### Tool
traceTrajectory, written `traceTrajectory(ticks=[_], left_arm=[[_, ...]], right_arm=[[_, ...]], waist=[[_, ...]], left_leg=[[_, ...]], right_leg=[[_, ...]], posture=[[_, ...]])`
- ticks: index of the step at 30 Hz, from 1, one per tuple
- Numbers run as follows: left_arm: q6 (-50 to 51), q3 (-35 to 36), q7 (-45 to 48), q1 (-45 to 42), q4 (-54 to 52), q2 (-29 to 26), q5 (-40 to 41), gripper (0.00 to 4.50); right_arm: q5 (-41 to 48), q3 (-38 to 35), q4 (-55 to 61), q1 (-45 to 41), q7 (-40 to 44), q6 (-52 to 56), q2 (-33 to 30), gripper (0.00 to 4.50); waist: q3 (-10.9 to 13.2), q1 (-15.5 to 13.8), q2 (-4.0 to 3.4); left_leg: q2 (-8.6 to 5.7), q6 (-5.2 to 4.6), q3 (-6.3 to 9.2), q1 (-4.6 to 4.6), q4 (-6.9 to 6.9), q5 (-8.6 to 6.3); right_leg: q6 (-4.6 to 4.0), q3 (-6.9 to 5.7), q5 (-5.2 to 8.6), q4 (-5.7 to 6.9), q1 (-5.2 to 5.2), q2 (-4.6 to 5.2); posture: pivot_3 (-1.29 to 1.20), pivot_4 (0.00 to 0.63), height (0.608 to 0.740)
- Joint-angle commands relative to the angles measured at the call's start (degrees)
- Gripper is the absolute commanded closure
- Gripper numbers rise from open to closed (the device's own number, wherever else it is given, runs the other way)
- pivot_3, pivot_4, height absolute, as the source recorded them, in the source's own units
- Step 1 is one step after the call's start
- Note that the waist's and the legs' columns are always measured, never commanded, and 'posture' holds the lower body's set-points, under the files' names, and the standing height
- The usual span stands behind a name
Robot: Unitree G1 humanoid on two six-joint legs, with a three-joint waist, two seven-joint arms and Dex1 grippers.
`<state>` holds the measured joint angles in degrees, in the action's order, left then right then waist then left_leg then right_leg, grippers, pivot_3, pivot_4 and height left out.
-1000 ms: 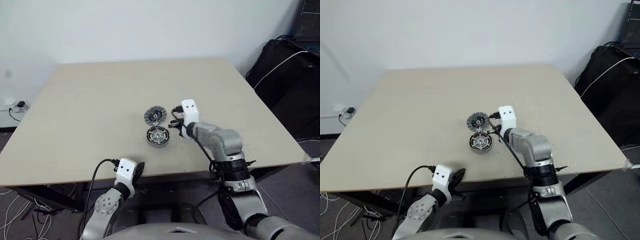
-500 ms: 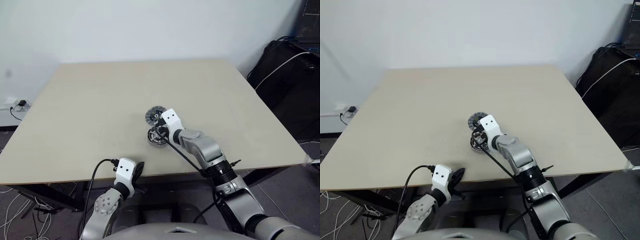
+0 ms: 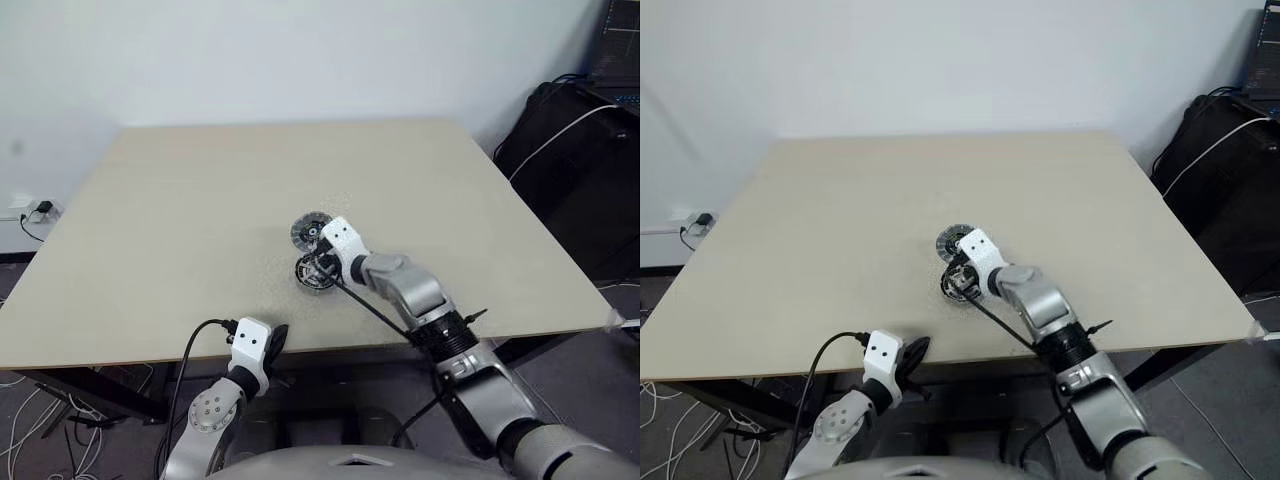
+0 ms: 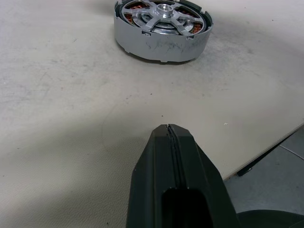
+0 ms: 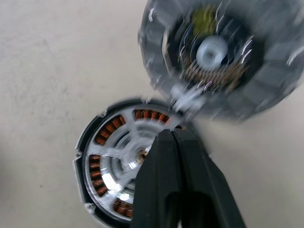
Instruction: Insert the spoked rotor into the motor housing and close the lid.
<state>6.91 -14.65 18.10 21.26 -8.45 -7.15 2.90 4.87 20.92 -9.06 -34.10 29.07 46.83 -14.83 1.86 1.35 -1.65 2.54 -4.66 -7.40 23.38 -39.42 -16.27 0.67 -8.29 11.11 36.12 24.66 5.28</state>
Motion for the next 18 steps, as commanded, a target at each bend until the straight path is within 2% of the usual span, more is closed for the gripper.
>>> traceTrajectory(ticks=[1,4,10,18], left_arm=[[-1.40,-0.46,0.20,-0.77,0.01,0.32,0.20,4.50],[-1.60,-0.59,0.05,-1.14,0.36,0.72,0.12,4.50],[-1.42,-0.79,-0.84,-0.87,-0.42,1.47,0.16,4.50],[-1.25,-0.75,-2.00,-0.06,-1.90,1.80,0.10,4.50]], right_arm=[[-0.36,4.24,4.54,-3.98,8.51,-0.29,-3.84,3.59],[-2.84,11.04,5.37,-6.58,17.25,-3.74,-9.15,2.64],[-7.83,18.95,2.71,-10.37,28.50,-11.75,-13.77,2.64],[-12.59,21.69,-2.72,-12.01,33.56,-17.56,-12.09,2.64]], waist=[[0.00,0.00,0.00],[-0.01,-0.01,0.02],[0.00,-0.12,0.06],[-0.01,-0.53,0.09]], left_leg=[[0.00,-0.02,0.00,0.00,0.00,0.00],[0.01,-0.18,0.03,0.00,0.00,0.08],[0.00,-0.22,0.02,0.01,-0.08,0.07],[0.00,-0.18,0.02,0.01,-0.12,0.05]], right_leg=[[-0.01,-0.01,0.01,0.00,0.00,0.00],[-0.04,-0.04,0.03,0.00,-0.01,-0.01],[-0.03,-0.04,0.02,0.00,-0.01,0.03],[-0.01,-0.05,0.00,0.03,-0.02,0.04]], posture=[[0.00,0.000,0.740],[0.00,0.000,0.740],[0.00,0.000,0.740],[0.00,0.000,0.740]])
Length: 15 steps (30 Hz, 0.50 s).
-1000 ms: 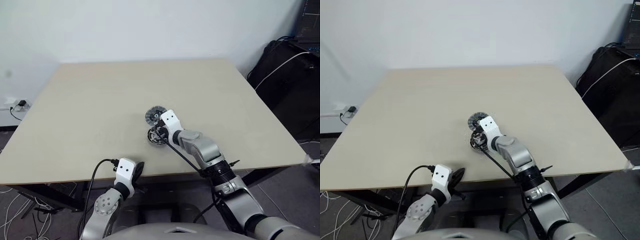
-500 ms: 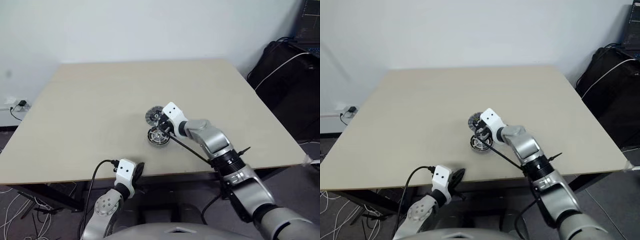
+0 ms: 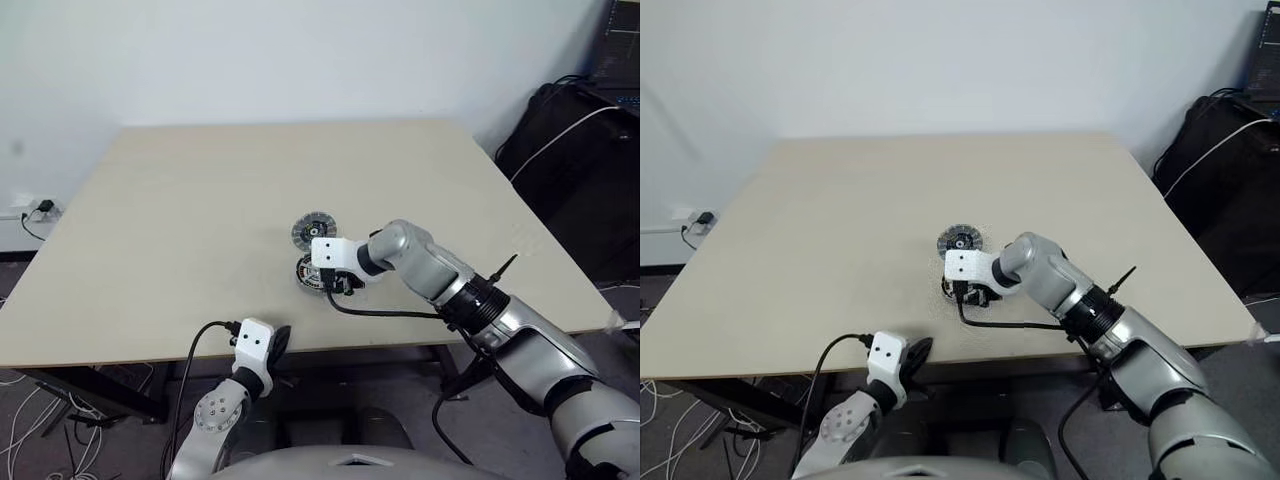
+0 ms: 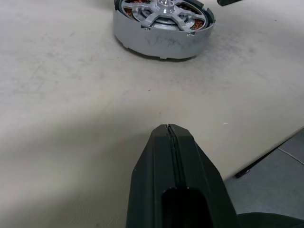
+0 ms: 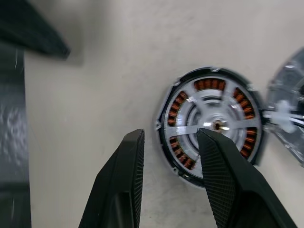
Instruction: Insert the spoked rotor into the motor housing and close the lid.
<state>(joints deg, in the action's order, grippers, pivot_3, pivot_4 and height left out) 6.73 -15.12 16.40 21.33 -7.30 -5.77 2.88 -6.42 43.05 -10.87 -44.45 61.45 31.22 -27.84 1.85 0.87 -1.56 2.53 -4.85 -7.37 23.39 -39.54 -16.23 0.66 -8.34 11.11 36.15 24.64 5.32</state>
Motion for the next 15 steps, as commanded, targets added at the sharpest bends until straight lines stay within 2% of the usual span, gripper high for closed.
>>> traceTrajectory(ticks=[1,15], left_arm=[[-1.25,-0.22,-0.43,-0.03,-2.98,0.44,0.18,4.50],[-4.44,0.57,-0.95,0.01,0.37,1.29,0.33,4.50]], right_arm=[[-1.92,-0.30,-1.75,-1.75,1.43,-2.46,1.32,2.64],[-8.12,-0.69,-12.23,-3.32,3.62,-7.49,4.66,2.64]], waist=[[0.00,-0.09,0.00],[0.00,-0.20,0.00]], left_leg=[[0.00,0.00,-0.01,0.01,0.00,0.00],[0.00,0.18,-0.03,-0.01,-0.14,-0.09]], right_leg=[[0.00,0.00,0.00,0.01,0.00,0.00],[-0.01,0.01,0.00,0.20,0.01,0.01]], posture=[[0.00,0.000,0.740],[0.00,0.000,0.740]])
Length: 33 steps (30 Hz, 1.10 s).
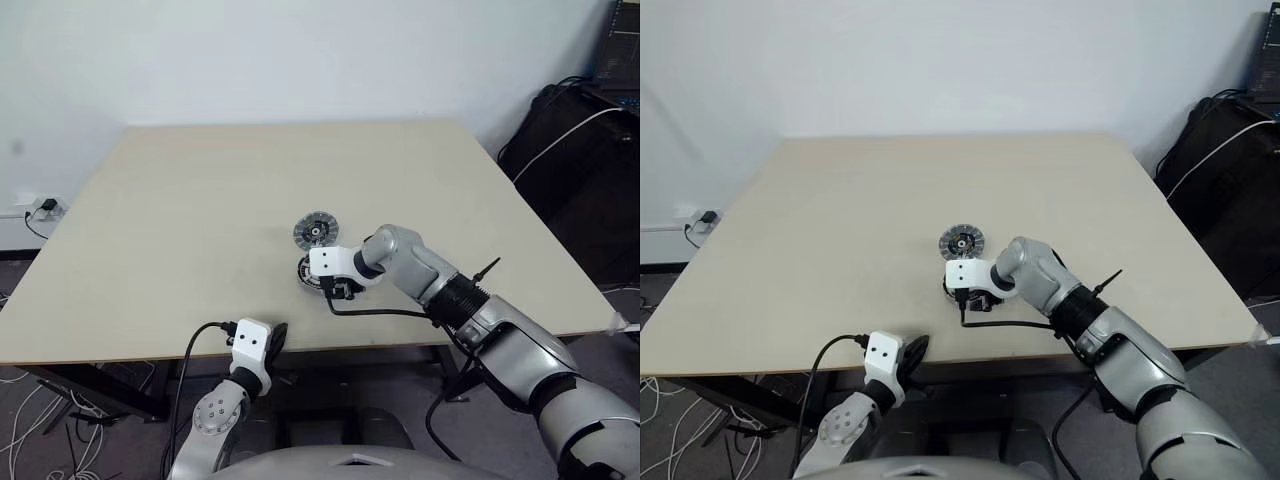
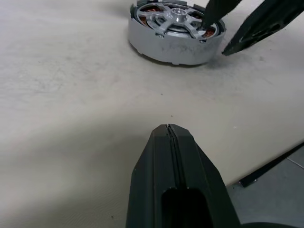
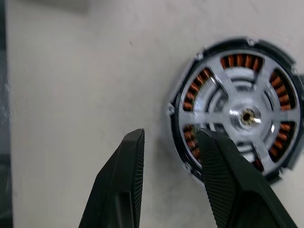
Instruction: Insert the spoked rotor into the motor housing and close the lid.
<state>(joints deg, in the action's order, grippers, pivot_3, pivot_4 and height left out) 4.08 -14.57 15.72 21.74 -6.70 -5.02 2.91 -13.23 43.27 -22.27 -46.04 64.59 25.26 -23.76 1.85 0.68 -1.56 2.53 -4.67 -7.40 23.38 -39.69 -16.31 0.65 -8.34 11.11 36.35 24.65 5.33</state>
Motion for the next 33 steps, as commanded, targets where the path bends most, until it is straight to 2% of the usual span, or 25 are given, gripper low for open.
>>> traceTrajectory(ticks=[1,11,15,17,26,33], left_arm=[[-1.89,0.02,-0.30,-0.42,-0.14,0.61,0.29,4.50],[-4.55,0.65,-0.16,-1.18,3.45,0.88,0.47,4.50],[-5.50,0.71,-0.18,-1.41,4.52,0.97,0.51,4.50],[-5.69,0.71,-0.21,-1.42,4.71,1.01,0.52,4.50],[-5.37,0.30,-0.48,-1.49,4.13,1.14,0.25,4.50],[-4.17,-0.03,-0.41,-1.24,2.39,1.13,0.48,4.50]], right_arm=[[-1.70,-0.80,-1.23,-1.78,0.64,-1.81,0.66,2.64],[-5.87,-1.19,-4.81,-1.17,-1.19,-4.62,2.54,2.64],[-6.88,-2.05,-6.07,-0.98,-2.92,-5.25,3.48,3.89],[-7.00,-2.64,-6.35,-0.79,-3.30,-5.38,3.81,4.34],[-5.14,-6.45,-4.30,0.22,-3.81,-2.50,3.71,4.39],[-0.89,-12.60,8.42,4.79,-2.26,13.10,2.00,4.39]], waist=[[0.00,-0.01,0.00],[-0.03,0.04,0.03],[-0.08,0.11,0.12],[-0.09,0.16,0.14],[-0.08,0.07,0.16],[-0.05,-0.15,0.19]], left_leg=[[0.00,0.00,0.00,0.00,0.00,0.00],[0.01,0.05,-0.02,-0.11,-0.20,-0.02],[0.02,0.11,-0.05,-0.29,-0.21,0.00],[0.09,0.15,-0.05,-0.38,-0.21,0.02],[0.09,0.17,-0.06,-0.38,-0.21,0.03],[0.07,0.14,0.00,-0.02,-0.20,0.01]], right_leg=[[0.00,0.00,0.00,0.01,0.00,0.00],[-0.09,0.01,0.06,0.37,-0.01,0.08],[-0.11,0.03,0.08,0.51,-0.09,0.18],[-0.10,0.03,0.08,0.54,-0.14,0.23],[-0.11,0.02,0.07,0.56,-0.11,0.28],[-0.19,-0.02,0.10,0.49,0.15,0.36]], posture=[[0.00,0.000,0.740],[0.00,0.000,0.740],[0.00,0.000,0.740],[0.00,0.000,0.740],[0.00,0.000,0.740],[0.00,0.000,0.740]])
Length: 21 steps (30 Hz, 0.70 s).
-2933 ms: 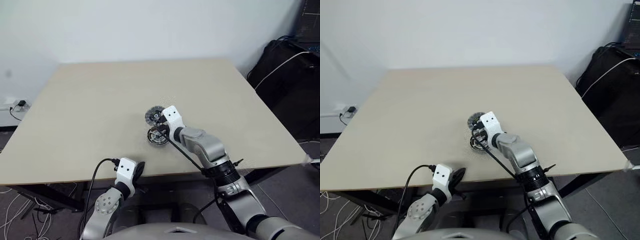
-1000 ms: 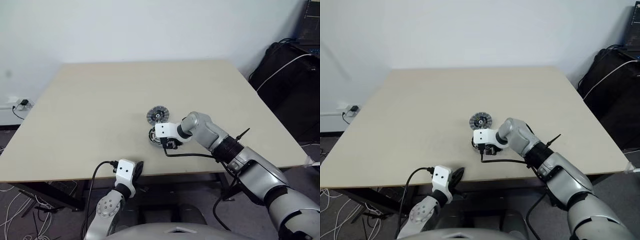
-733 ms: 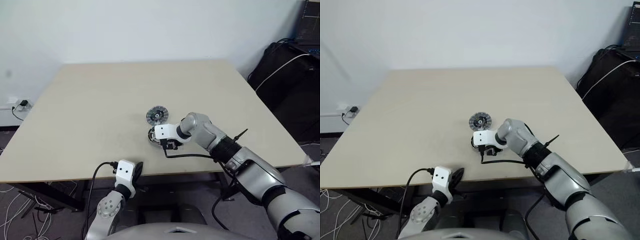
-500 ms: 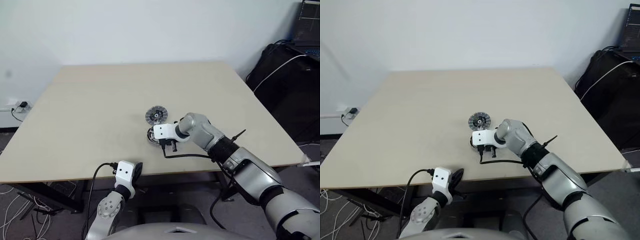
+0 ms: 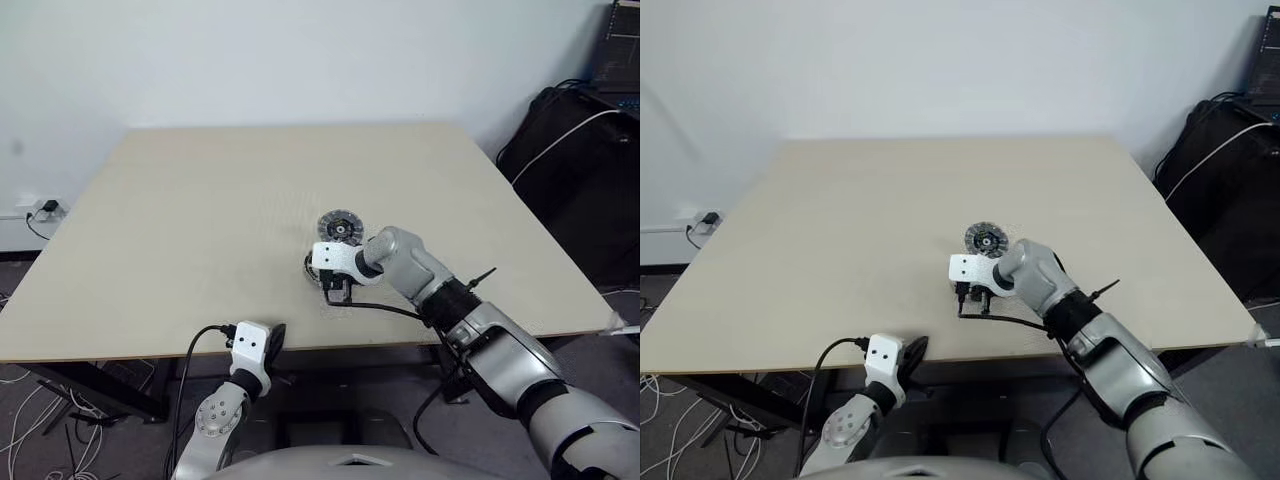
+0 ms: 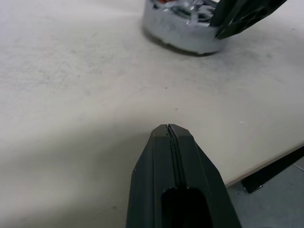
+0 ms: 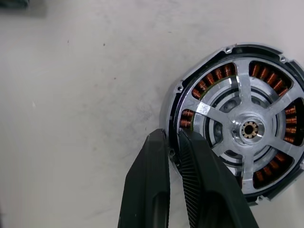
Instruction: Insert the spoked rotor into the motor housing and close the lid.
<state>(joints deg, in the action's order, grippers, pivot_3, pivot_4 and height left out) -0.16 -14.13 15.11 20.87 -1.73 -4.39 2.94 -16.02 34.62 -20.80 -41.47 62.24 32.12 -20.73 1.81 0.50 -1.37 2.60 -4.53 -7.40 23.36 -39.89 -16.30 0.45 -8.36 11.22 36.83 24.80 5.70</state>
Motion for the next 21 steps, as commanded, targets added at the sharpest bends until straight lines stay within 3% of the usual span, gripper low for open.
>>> traceTrajectory(ticks=[1,13,21], left_arm=[[0.22,-0.52,0.23,-0.32,-2.78,0.50,0.48,4.50],[4.14,-1.54,0.38,-0.21,-7.08,0.16,0.40,4.50],[7.50,-2.21,-0.30,0.70,-11.25,0.00,0.41,4.50]], right_arm=[[2.32,-4.67,9.09,1.04,-0.33,9.31,-1.09,4.39],[9.75,-7.82,26.17,4.62,-9.41,40.68,4.78,4.39],[13.19,-13.55,19.46,1.89,-22.23,46.91,14.31,4.40]], waist=[[-0.01,0.03,0.01],[0.01,0.20,0.02],[0.01,0.26,0.03]], left_leg=[[-0.01,0.00,-0.01,0.17,0.00,0.00],[-0.02,0.00,-0.03,0.44,0.00,0.00],[-0.02,0.00,-0.05,0.45,0.00,0.00]], right_leg=[[-0.01,0.01,-0.01,0.00,0.18,-0.01],[-0.09,-0.02,0.02,0.07,0.50,-0.10],[-0.06,-0.01,0.01,0.09,0.50,-0.21]], posture=[[0.00,0.000,0.740],[0.00,0.000,0.740],[0.00,0.000,0.740]])
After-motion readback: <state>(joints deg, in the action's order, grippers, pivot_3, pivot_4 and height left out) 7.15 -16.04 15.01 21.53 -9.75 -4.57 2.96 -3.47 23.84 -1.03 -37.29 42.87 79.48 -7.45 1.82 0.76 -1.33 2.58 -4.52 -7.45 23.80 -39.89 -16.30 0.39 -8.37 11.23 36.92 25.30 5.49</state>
